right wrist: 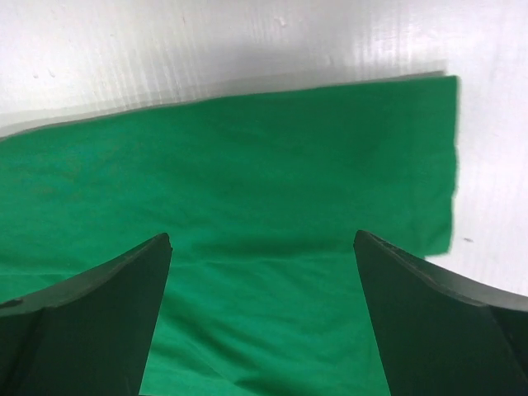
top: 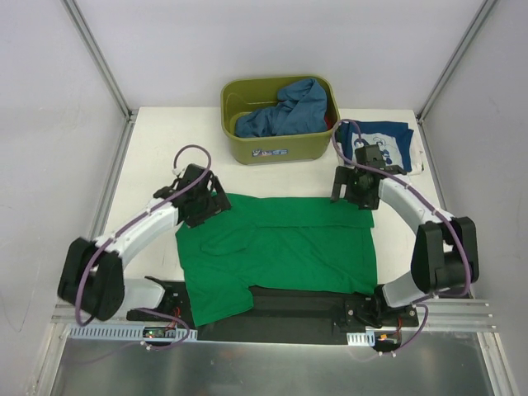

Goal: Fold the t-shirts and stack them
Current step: Fold the flattened tshirt in 1/3 of the way

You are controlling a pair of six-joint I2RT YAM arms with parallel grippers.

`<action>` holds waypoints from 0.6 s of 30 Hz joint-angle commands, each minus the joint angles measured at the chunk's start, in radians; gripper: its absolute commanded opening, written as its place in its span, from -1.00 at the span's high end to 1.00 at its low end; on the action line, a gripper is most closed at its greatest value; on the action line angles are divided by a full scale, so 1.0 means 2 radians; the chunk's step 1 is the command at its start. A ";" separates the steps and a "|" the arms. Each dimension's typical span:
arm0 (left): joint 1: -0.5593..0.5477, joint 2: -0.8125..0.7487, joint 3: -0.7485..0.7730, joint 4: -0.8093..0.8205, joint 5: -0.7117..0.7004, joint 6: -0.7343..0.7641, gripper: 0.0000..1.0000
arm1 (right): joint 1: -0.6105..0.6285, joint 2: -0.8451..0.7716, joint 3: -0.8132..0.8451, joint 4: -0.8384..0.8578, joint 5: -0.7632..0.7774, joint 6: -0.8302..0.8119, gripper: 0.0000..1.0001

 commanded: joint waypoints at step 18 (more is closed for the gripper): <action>0.144 0.249 0.082 0.068 0.077 0.056 -0.99 | 0.002 0.213 0.141 0.001 -0.041 -0.008 -0.93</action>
